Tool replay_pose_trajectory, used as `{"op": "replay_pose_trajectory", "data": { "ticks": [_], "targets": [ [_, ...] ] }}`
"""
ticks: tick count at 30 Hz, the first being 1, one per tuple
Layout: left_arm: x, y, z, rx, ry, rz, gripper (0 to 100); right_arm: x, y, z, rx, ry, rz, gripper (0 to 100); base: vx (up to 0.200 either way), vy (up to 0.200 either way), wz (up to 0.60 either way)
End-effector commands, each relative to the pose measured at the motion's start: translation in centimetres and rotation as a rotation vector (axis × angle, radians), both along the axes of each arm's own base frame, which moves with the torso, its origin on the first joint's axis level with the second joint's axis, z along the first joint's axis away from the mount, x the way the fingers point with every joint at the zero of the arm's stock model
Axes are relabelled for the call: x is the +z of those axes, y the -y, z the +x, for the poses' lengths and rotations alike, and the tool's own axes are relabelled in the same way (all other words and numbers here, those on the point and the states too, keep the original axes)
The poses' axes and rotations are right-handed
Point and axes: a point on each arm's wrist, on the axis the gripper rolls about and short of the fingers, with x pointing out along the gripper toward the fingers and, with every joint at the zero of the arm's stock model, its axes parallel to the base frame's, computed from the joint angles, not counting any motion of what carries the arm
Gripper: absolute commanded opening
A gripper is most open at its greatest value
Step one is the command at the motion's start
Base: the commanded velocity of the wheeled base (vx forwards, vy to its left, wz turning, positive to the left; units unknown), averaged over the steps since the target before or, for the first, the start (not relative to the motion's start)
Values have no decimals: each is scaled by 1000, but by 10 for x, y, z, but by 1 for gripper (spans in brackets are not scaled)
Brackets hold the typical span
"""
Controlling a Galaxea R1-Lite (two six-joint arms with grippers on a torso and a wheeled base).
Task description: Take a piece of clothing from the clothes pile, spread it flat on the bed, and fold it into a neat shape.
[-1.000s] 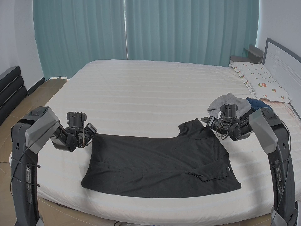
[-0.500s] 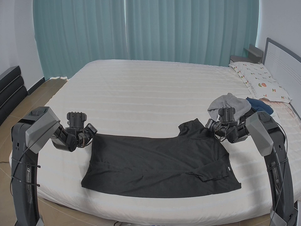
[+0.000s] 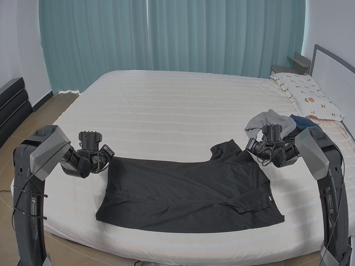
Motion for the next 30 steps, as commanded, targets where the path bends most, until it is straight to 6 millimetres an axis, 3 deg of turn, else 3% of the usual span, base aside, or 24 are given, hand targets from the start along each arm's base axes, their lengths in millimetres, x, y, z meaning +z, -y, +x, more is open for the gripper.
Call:
{"op": "replay_pose_trajectory", "data": {
  "ticks": [1, 6, 7, 27, 28, 30],
  "targets": [
    [8, 0, 0, 0, 15, -1, 0, 21, 5, -7, 3, 24, 18, 0, 0, 0, 0],
    [6, 0, -1, 0, 10, 0, 0, 13, 2, -8, 11, 3, 12, 0, 0, 0, 0],
    [6, 0, -1, 0, 9, 0, 0, 11, 1, -8, 15, 1, 6, 100, 0, 0, 0],
    [3, 0, 1, -2, 2, 4, 0, -18, -5, -4, 47, -34, -36, 100, 0, 0, 0],
    [2, 0, 1, -3, 1, 5, 0, -20, -4, -4, 50, -38, -44, 0, 0, 0, 0],
    [2, 0, 1, -3, 1, 5, 0, -21, -4, -4, 56, -30, -54, 0, 0, 0, 0]
  ]
}}
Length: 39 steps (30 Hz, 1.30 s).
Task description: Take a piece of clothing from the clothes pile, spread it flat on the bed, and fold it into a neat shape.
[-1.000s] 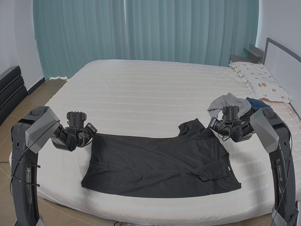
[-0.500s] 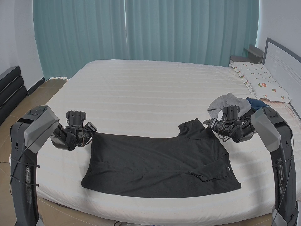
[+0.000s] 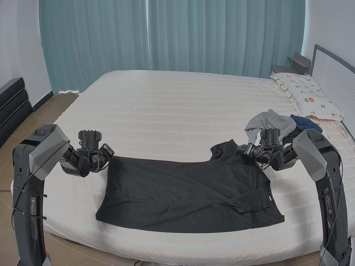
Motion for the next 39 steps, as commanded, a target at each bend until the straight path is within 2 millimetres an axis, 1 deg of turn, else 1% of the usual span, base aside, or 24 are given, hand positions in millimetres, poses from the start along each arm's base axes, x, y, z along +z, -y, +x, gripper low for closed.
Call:
{"op": "replay_pose_trajectory", "data": {
  "ticks": [1, 6, 9, 10, 12, 16, 20, 23, 25, 27, 32, 36, 39],
  "targets": [
    [-2, 0, 0, 0, -3, 0, 0, -7, 0, 0, 4, -6, -8, 0, 0, 0, 0],
    [-3, 0, 0, -1, -6, 2, 0, 0, 0, -1, 3, 5, -8, 0, 0, 0, 0],
    [-3, -1, 0, 1, -6, 4, 0, 10, 5, -1, -6, 21, -3, 0, 0, 0, 0],
    [-3, -1, 0, 1, -6, 4, 0, 10, 5, -1, -6, 19, -3, 0, 0, 0, 0],
    [-2, -2, 0, 2, -3, 4, 0, 14, 9, -5, -16, 12, 0, 0, 0, 0, 0],
    [0, -3, 0, 4, 2, 4, 0, 23, 10, -13, -2, 10, 13, 0, 0, 0, 0],
    [3, -4, 0, 7, 7, 4, 0, 37, 14, -15, -7, 78, 28, 0, 0, 0, 0],
    [4, -5, 0, 8, 10, 4, 0, 39, 15, -16, -17, 110, 34, 0, 0, 0, 0],
    [7, -6, 0, 11, 19, 4, 0, 44, 16, -21, -19, 137, 37, 0, 0, 0, 0],
    [8, -6, 0, 11, 22, 4, 0, 45, 16, -27, -15, 144, 40, 0, 0, 0, 0],
    [14, -6, -2, 12, 31, 2, 0, 39, 18, -36, -28, 162, 45, 0, 0, 0, 0],
    [14, -6, -3, 11, 26, 4, 0, 43, 19, -38, -43, 186, 74, 0, 0, 0, 0],
    [17, -5, -4, 11, 33, 2, 0, 42, 21, -42, -45, 177, 82, 0, 0, 0, 0]
  ]
}}
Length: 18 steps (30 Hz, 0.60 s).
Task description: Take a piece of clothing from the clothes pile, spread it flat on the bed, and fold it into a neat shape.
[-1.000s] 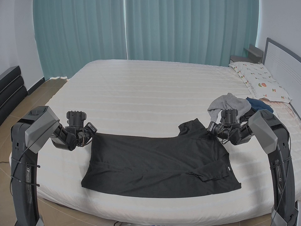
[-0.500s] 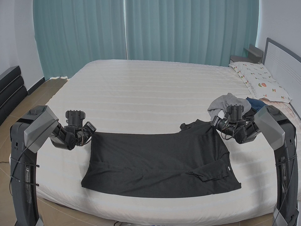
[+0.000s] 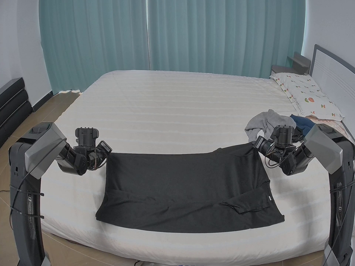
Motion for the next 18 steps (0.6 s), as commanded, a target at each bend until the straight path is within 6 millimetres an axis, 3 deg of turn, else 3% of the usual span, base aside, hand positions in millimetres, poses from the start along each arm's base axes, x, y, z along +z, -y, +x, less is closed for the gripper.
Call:
{"op": "replay_pose_trajectory", "data": {
  "ticks": [1, 11, 18],
  "targets": [
    [6, 0, -1, 2, 11, -1, 0, 5, 2, -4, -3, 3, 7, 0, 0, 0, 0],
    [6, 0, -2, 0, 11, -1, 0, 2, 2, -9, 3, -1, 14, 0, 0, 0, 0],
    [5, 4, -16, -36, -28, 43, 0, 6, 10, -22, 14, -31, 11, 0, 0, 0, 0]
  ]
}}
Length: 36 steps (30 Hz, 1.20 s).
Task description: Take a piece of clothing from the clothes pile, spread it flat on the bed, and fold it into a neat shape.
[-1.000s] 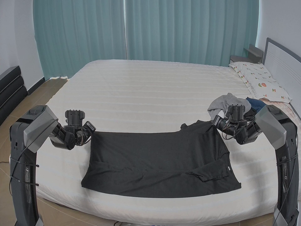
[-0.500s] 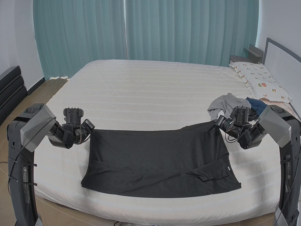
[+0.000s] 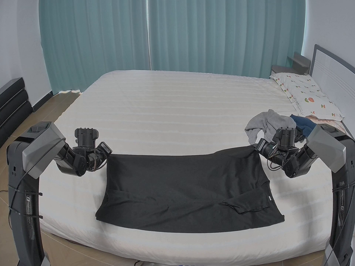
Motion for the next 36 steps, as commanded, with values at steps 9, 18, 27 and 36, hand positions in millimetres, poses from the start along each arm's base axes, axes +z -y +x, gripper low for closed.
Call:
{"op": "replay_pose_trajectory", "data": {
  "ticks": [9, 18, 27, 36],
  "targets": [
    [5, 4, -27, -89, -8, 143, 0, 9, 19, -36, 46, -67, 12, 0, 0, 0, 0],
    [4, 3, -64, -116, -29, 182, 0, 2, 22, -70, 126, -145, -45, 0, 0, 0, 0],
    [-20, 8, -110, -217, -94, 276, 0, -14, 25, -115, 201, -193, -109, 0, 0, 0, 0],
    [-32, 14, -135, -273, -138, 295, 0, -40, 37, -136, 220, -264, -159, 0, 0, 0, 0]
  ]
}}
